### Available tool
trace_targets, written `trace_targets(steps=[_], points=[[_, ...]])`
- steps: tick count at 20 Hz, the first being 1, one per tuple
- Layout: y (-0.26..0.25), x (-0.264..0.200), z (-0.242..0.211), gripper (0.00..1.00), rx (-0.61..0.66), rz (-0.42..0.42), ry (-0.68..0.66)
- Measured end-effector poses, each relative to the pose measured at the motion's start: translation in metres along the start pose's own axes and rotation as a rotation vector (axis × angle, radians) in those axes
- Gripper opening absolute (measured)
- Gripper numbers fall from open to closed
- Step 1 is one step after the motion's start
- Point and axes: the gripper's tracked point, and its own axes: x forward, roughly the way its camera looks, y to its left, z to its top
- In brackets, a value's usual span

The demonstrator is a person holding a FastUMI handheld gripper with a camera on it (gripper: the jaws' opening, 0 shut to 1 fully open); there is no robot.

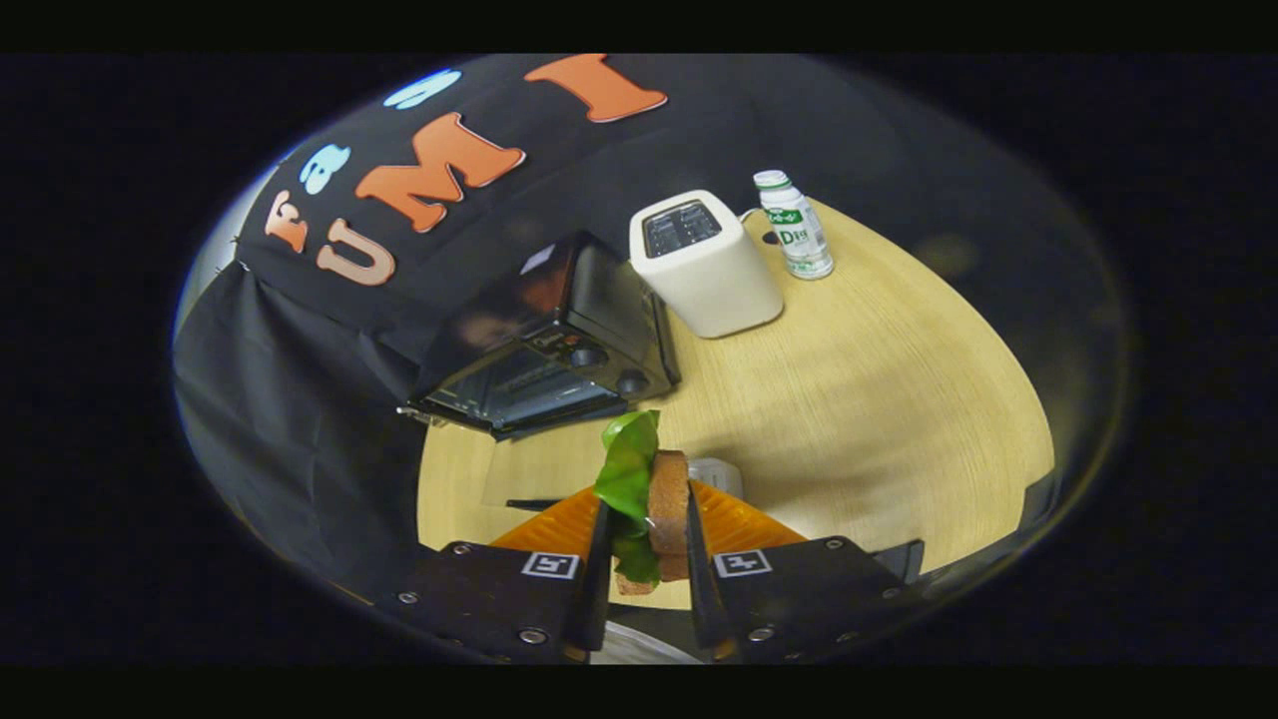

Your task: Open the toaster oven, put the food inside, and close the toaster oven door.

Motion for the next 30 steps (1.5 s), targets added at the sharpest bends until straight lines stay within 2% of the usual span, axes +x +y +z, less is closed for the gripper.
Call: trace_targets(steps=[3,6,14,24,30], points=[[0.025,-0.008,0.000,0.35,0.043,0.027,-0.076],[0.061,-0.007,-0.005,0.34,0.123,0.113,-0.149],[0.127,0.034,-0.029,0.35,0.304,0.235,-0.271],[0.172,0.111,-0.025,0.35,0.498,0.281,-0.336],[0.162,0.156,-0.009,0.35,0.618,0.251,-0.374]])
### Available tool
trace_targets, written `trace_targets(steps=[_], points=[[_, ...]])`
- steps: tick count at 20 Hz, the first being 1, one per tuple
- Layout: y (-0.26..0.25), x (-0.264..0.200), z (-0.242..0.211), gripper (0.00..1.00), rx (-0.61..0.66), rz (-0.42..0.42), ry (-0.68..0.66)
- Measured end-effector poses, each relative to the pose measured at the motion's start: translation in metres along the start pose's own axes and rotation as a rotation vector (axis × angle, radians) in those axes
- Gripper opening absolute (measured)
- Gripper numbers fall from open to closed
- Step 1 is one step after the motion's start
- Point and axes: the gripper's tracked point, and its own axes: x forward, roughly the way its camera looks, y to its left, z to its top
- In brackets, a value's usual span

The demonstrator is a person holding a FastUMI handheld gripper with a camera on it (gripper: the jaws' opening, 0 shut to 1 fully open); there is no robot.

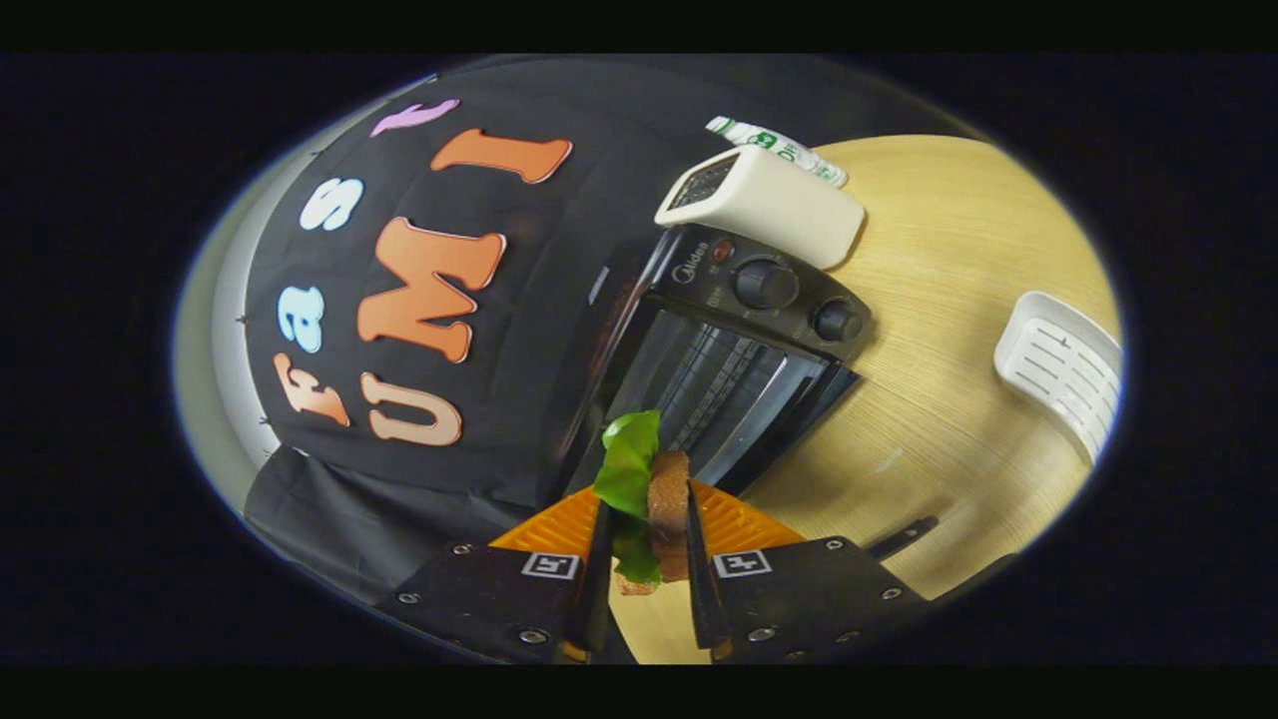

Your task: Open the toaster oven, put the food inside, and close the toaster oven door.

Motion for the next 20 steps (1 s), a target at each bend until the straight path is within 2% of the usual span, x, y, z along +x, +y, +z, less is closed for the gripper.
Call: trace_targets(steps=[6,12,18,20], points=[[-0.017,0.048,0.015,0.34,0.111,-0.031,-0.080],[-0.012,0.092,0.019,0.34,0.247,-0.018,-0.122],[-0.009,0.110,0.015,0.34,0.251,-0.047,-0.104],[-0.012,0.106,0.015,0.40,0.261,-0.068,-0.097]])
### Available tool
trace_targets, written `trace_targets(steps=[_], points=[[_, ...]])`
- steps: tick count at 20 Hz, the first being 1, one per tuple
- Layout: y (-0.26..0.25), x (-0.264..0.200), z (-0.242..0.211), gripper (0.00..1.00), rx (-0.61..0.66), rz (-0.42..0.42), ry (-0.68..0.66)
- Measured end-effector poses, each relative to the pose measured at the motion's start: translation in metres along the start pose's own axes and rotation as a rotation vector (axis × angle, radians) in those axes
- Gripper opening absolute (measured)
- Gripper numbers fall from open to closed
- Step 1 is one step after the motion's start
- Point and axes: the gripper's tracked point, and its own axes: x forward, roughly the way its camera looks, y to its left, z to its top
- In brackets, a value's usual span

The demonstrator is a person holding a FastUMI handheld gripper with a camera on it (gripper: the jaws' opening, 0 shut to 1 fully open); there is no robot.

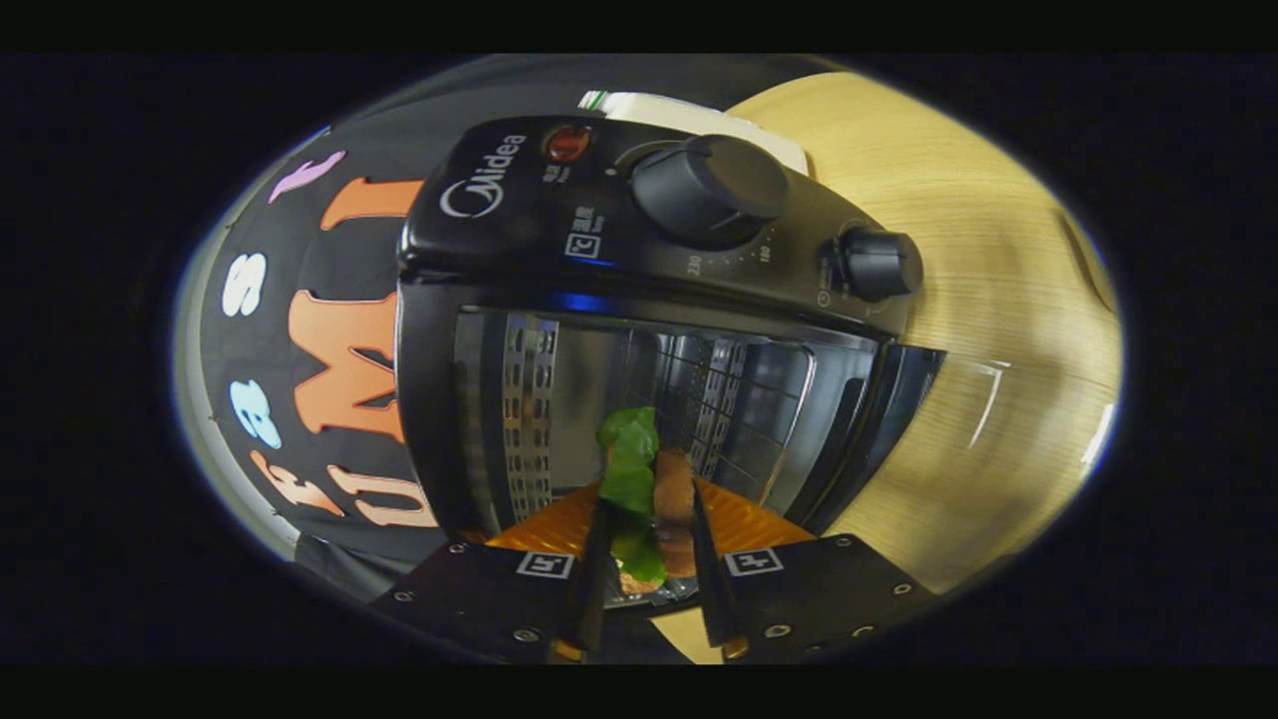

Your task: Open the toaster oven, put the food inside, and close the toaster oven door.

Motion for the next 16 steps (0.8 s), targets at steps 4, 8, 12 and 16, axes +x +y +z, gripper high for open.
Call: trace_targets(steps=[4,8,12,16], points=[[-0.008,-0.006,-0.002,0.57,-0.025,-0.053,-0.002],[-0.014,-0.016,0.001,0.65,-0.052,-0.094,-0.010],[-0.023,-0.028,0.005,0.95,-0.083,-0.133,-0.019],[-0.022,-0.044,0.005,0.98,-0.115,-0.139,-0.026]])
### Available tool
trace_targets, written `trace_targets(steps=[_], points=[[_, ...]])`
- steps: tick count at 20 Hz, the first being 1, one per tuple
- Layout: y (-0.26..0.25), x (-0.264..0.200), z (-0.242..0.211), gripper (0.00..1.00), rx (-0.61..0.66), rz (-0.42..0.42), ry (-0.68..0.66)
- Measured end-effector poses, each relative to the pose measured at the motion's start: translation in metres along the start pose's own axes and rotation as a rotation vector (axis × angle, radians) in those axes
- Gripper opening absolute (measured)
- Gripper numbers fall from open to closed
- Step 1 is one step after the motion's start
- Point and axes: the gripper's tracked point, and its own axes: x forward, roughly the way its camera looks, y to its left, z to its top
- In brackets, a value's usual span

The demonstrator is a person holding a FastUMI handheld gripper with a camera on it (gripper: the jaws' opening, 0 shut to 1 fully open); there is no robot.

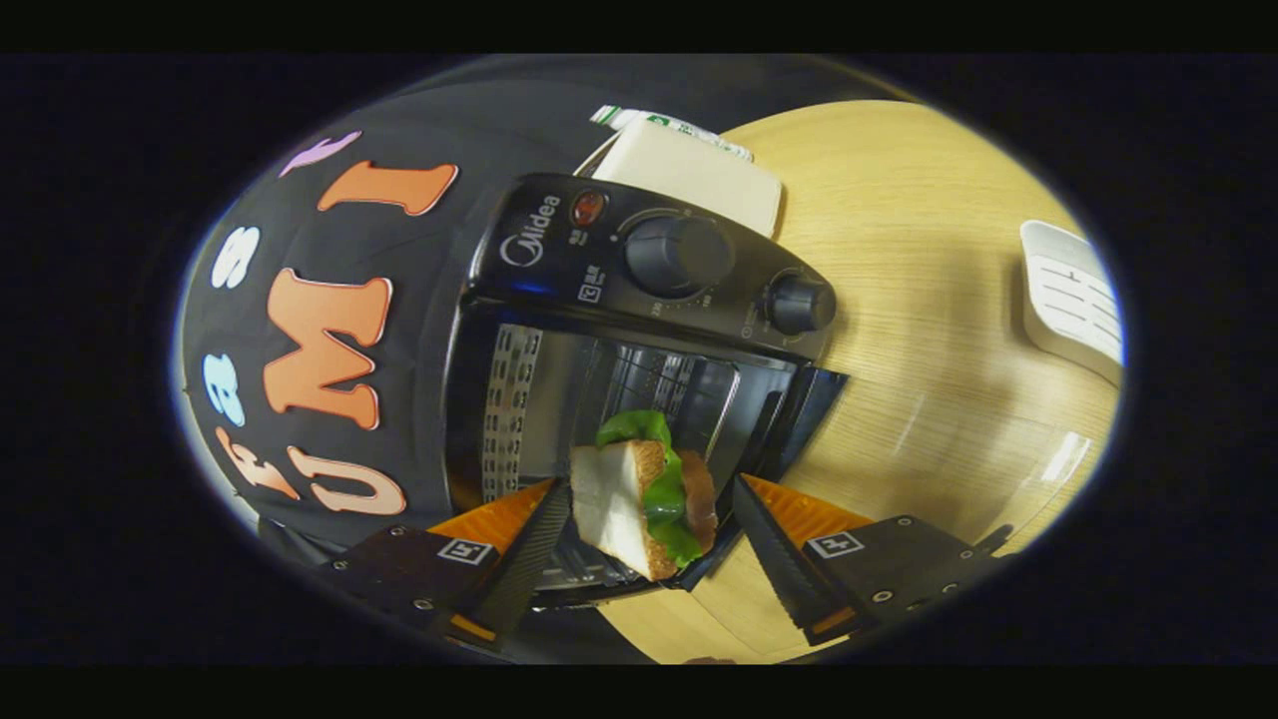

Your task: Open the toaster oven, put the food inside, and close the toaster oven door.

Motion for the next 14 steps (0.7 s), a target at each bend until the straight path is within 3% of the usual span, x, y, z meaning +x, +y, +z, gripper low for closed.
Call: trace_targets(steps=[7,14], points=[[-0.023,-0.064,-0.021,0.98,-0.137,-0.034,0.039],[-0.031,-0.118,-0.035,0.98,-0.440,-0.027,0.050]])
